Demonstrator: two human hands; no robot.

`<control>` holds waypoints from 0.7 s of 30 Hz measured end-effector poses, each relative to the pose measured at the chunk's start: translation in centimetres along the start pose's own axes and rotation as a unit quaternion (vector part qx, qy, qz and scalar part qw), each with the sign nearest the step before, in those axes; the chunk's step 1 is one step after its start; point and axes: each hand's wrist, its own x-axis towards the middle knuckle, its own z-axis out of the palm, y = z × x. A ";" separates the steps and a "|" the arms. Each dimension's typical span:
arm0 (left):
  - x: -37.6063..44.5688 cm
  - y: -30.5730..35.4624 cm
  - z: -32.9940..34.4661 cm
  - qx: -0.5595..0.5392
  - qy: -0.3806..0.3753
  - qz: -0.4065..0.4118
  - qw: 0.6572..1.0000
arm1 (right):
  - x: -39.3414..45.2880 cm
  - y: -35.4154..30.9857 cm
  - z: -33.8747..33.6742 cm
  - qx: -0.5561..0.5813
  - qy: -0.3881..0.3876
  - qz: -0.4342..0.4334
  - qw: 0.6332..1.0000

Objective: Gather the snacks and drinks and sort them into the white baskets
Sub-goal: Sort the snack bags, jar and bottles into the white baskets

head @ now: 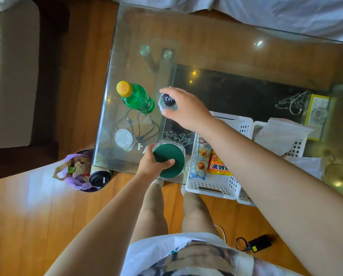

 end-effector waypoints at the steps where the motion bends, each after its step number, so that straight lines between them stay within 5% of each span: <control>1: 0.1 -0.1 -0.2 0.004 -0.001 0.004 1.000 | 0.0 -0.2 0.2 -0.023 0.012 0.001 1.000; 7: 0.6 -0.2 -2.0 0.065 -0.025 0.019 0.997 | 0.1 -0.7 0.9 -0.150 0.091 0.008 0.984; 21: 1.0 -0.3 -2.2 0.046 -0.046 0.054 0.996 | -5.9 1.8 2.8 -0.102 0.152 0.079 0.980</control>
